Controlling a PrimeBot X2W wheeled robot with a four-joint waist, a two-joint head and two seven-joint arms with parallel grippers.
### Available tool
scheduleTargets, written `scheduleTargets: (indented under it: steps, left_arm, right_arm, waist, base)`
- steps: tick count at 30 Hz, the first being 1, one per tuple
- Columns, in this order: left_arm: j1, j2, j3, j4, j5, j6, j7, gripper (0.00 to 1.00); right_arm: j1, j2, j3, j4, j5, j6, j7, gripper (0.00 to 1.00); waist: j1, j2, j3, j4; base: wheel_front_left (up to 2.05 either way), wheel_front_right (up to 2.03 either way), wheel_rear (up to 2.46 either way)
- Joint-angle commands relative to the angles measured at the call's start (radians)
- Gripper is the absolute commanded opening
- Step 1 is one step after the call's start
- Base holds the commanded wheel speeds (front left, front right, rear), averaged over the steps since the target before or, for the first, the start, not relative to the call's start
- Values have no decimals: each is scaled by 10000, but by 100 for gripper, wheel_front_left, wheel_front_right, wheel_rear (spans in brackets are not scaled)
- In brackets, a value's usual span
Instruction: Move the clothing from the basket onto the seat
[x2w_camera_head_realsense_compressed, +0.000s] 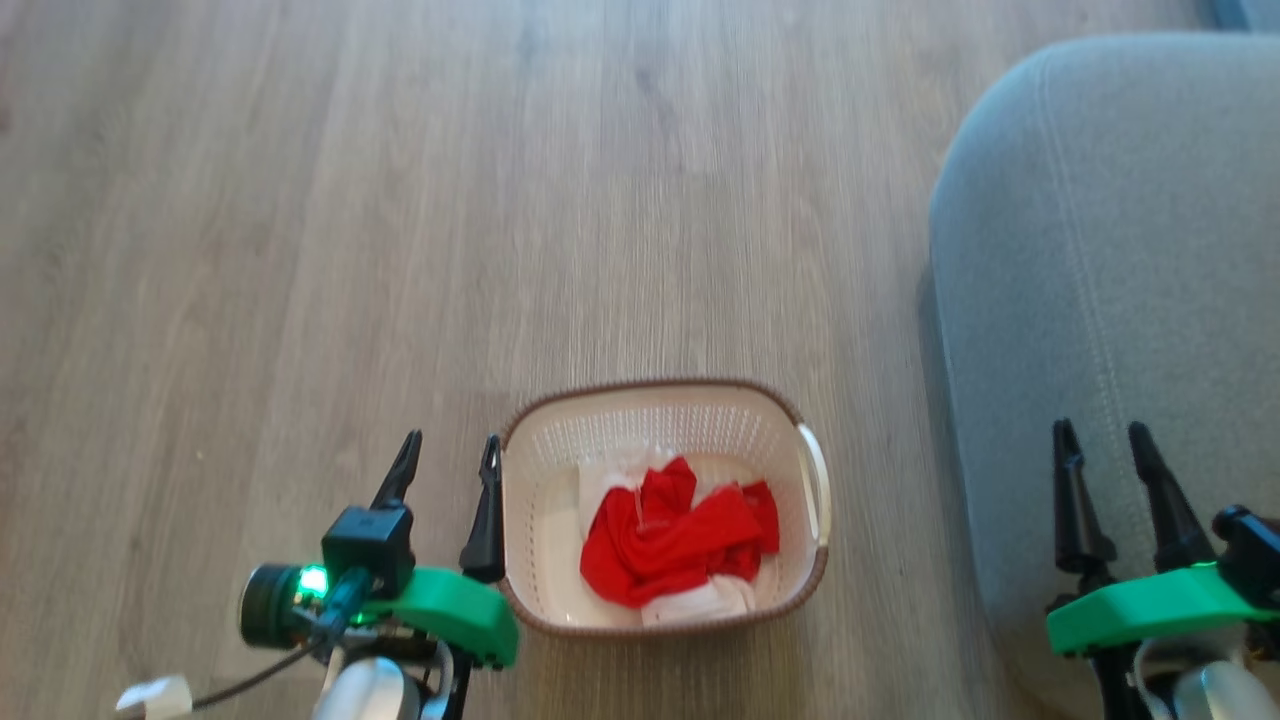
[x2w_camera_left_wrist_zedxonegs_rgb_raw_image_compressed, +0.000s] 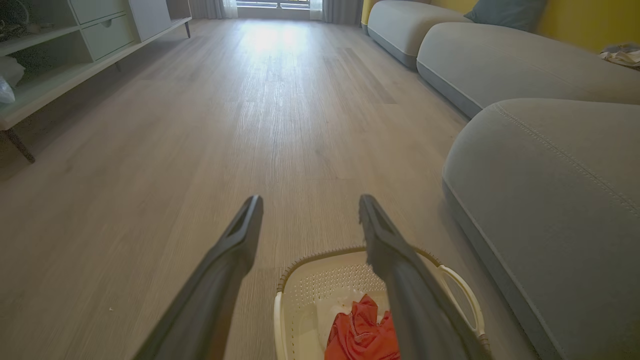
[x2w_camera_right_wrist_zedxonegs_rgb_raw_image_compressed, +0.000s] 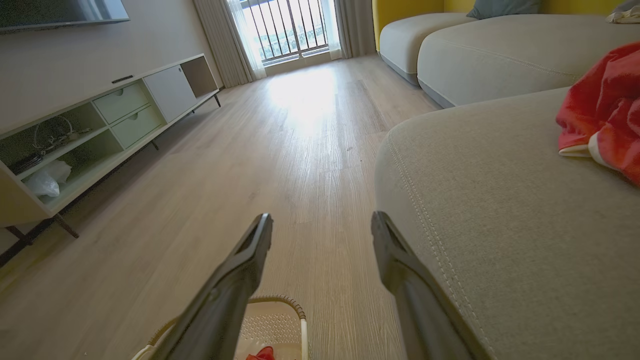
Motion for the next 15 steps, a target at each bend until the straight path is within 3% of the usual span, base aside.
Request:
scheduleTargets:
  steps: [1,15]
  left_arm:
    - [-625,-13,204,-193,-46,-25,-51,100]
    - [-2824,-13,-1125,1860,260,-541,-51,100]
  right_arm:
    - [-485,-12,96,-287,-89,-2,-24,100]
    - [-1595,51,-13,-843,-295,-2,-24,100]
  waist:
    - [0,0,477,-117]
    - [0,0,3834,-625]
  base:
    - [0,0,0]
    - [0,0,0]
